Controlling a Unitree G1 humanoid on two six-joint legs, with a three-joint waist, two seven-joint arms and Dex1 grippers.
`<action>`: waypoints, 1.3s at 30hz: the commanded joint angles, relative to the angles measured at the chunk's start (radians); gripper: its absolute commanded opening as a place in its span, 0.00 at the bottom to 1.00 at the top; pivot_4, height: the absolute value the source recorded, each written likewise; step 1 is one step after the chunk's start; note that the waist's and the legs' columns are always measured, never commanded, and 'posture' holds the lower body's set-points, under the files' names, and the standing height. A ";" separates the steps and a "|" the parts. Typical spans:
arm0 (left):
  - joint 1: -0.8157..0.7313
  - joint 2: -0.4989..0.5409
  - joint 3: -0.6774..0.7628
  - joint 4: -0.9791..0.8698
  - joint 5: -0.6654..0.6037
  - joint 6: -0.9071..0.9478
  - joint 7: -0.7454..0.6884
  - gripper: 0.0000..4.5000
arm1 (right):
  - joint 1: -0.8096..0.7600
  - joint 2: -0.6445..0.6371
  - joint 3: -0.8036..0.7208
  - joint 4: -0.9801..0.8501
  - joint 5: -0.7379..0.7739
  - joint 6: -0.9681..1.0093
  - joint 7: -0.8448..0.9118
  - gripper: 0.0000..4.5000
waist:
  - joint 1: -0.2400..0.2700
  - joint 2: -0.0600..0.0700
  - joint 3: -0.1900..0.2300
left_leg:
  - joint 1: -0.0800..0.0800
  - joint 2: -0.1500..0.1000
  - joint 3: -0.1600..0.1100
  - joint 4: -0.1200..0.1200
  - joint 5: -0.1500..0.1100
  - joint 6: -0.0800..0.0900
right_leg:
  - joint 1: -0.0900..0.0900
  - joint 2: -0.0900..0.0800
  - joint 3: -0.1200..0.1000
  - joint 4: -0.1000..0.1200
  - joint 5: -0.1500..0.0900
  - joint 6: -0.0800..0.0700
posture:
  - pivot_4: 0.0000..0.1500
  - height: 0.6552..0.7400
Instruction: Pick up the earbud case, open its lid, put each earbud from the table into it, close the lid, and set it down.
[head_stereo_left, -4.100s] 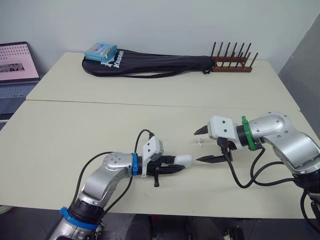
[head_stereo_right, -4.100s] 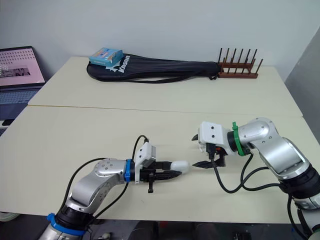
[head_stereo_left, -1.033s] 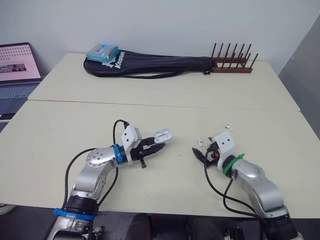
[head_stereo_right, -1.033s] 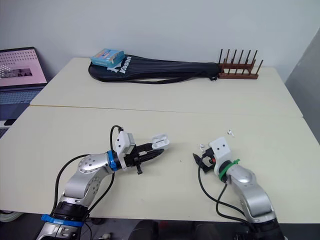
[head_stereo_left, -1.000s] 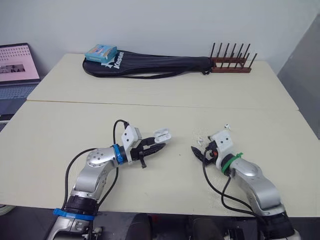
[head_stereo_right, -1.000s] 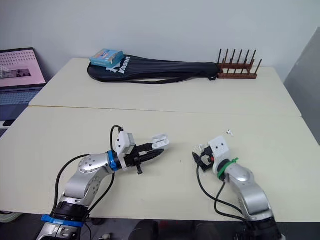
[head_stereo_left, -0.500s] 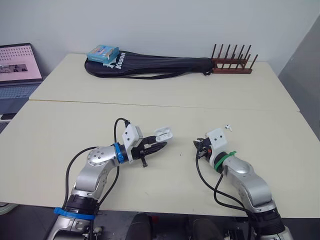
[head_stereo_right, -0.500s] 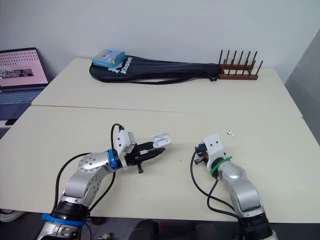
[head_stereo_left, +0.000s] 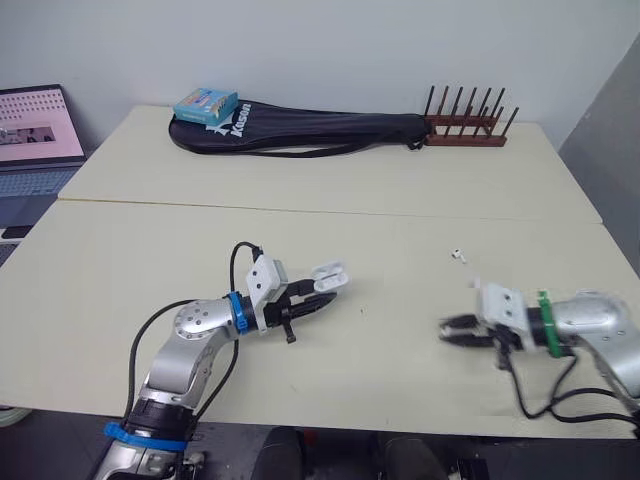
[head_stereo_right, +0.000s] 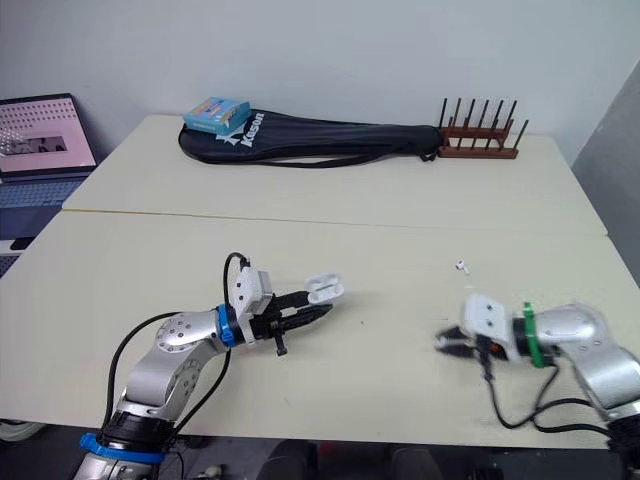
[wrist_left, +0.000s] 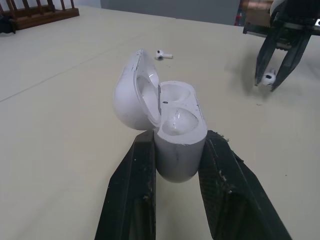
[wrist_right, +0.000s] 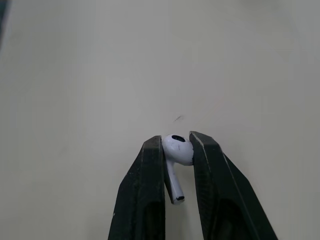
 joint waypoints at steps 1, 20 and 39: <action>0.013 0.019 0.005 -0.076 -0.023 0.014 -0.009 0.18 | -0.007 -0.043 -0.011 0.086 0.012 -0.172 0.161 0.09 | -0.002 0.000 0.000 | 0.000 0.000 0.000 0.000 0.000 0.000 | 0.000 0.000 0.000 0.000 0.000 0.000 | 1.00 0.28; 0.069 0.044 0.015 -0.177 -0.044 0.082 0.019 0.18 | -0.135 -0.059 0.132 0.341 -0.057 -0.327 0.246 0.46 | -0.001 0.000 0.000 | 0.003 0.000 0.000 0.001 0.000 0.000 | 0.003 -0.001 0.000 0.001 0.000 0.000 | 1.00 0.28; 0.032 0.015 -0.029 -0.117 -0.024 0.070 0.030 0.18 | 0.062 -0.288 -0.077 -0.445 -0.042 0.564 -0.161 0.61 | -0.001 0.003 0.003 | 0.016 0.000 0.000 -0.002 0.000 0.000 | 0.016 -0.001 0.000 -0.001 -0.003 -0.001 | 1.00 0.28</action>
